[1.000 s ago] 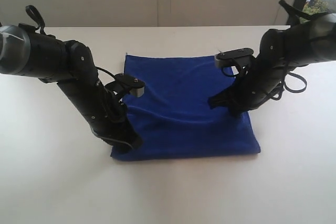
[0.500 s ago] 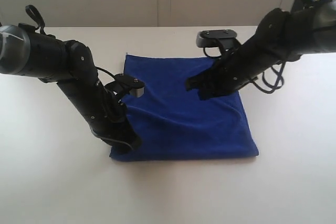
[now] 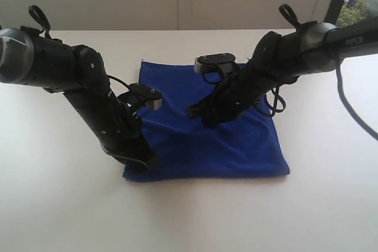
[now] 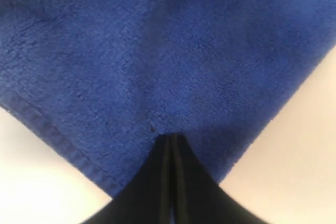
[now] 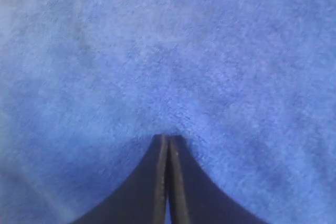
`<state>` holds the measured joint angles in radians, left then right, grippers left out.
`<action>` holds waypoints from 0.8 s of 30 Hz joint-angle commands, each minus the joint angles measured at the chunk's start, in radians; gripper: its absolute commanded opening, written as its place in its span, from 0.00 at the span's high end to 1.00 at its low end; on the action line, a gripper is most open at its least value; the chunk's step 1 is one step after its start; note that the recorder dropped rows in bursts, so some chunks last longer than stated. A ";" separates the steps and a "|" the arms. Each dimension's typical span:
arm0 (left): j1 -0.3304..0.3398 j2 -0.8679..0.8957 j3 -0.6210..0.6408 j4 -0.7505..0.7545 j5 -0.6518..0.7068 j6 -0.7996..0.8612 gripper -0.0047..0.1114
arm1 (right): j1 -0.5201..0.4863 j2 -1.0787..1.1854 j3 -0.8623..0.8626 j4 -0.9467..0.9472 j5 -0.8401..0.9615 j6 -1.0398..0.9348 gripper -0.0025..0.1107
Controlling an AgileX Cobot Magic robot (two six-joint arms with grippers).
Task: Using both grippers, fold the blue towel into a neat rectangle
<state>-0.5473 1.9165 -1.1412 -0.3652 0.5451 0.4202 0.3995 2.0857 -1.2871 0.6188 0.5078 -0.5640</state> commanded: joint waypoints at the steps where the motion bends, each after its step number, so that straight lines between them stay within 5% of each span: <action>1: -0.001 0.028 0.023 0.091 0.080 -0.007 0.96 | -0.001 0.010 -0.003 -0.081 -0.088 0.078 0.98; 24: -0.001 0.028 0.023 0.158 0.104 -0.007 0.96 | -0.055 -0.052 -0.001 -0.511 0.053 0.367 0.98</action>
<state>-0.5473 1.9144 -1.1459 -0.2946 0.5864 0.4202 0.3668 2.0439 -1.2934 0.1470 0.5277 -0.2259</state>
